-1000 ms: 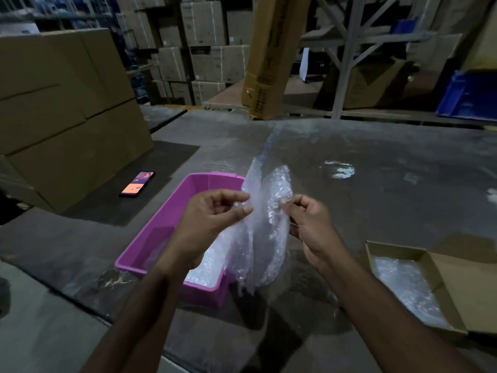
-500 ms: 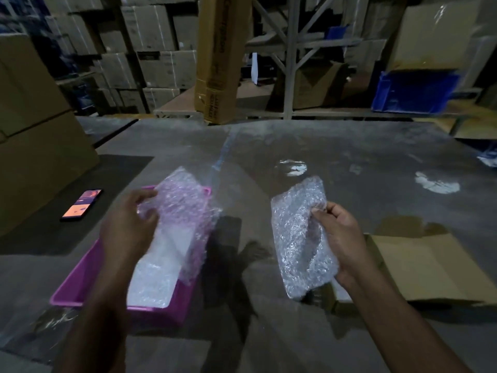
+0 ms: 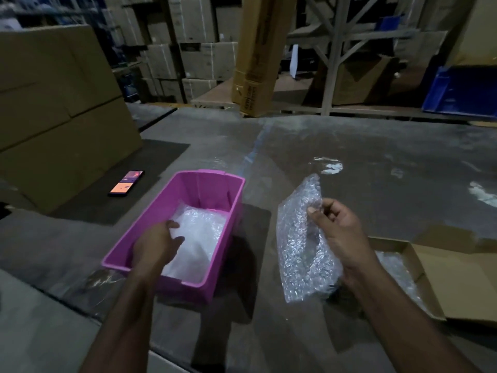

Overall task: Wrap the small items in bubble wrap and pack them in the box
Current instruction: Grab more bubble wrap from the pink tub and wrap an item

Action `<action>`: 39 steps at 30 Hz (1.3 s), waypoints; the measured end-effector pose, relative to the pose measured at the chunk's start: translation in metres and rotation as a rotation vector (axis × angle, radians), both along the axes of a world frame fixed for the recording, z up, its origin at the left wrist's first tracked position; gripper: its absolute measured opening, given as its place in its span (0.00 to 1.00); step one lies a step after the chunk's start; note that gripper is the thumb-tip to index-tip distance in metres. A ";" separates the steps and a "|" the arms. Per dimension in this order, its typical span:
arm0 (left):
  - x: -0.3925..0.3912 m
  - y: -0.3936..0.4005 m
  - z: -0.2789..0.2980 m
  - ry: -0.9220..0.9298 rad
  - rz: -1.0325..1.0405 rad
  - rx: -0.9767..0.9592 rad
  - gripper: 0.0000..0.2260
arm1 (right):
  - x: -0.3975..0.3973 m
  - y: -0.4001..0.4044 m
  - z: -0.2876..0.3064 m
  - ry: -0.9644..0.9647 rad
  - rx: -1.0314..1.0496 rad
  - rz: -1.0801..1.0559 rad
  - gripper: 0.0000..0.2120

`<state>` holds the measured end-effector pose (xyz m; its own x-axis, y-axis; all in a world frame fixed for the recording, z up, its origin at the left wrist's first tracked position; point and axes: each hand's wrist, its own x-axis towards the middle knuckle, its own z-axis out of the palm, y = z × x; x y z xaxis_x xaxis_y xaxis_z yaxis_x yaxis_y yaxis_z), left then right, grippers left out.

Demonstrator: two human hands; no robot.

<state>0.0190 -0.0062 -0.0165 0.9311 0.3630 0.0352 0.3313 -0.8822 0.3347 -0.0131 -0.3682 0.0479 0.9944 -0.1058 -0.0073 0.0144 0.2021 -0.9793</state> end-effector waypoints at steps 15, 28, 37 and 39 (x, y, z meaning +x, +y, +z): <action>-0.054 -0.168 0.097 -0.245 -0.443 -1.246 0.15 | -0.006 0.039 0.006 -0.154 -0.076 0.199 0.17; -0.035 -0.202 0.094 -0.151 -0.497 -1.282 0.10 | -0.027 -0.015 0.018 -0.130 0.057 0.023 0.13; -0.015 -0.212 0.110 -0.210 -0.514 -1.211 0.13 | -0.044 -0.084 0.003 0.070 -0.351 -0.338 0.19; -0.015 -0.217 0.120 -0.150 -0.632 -1.217 0.13 | -0.047 -0.085 0.016 -0.019 -0.434 -0.333 0.27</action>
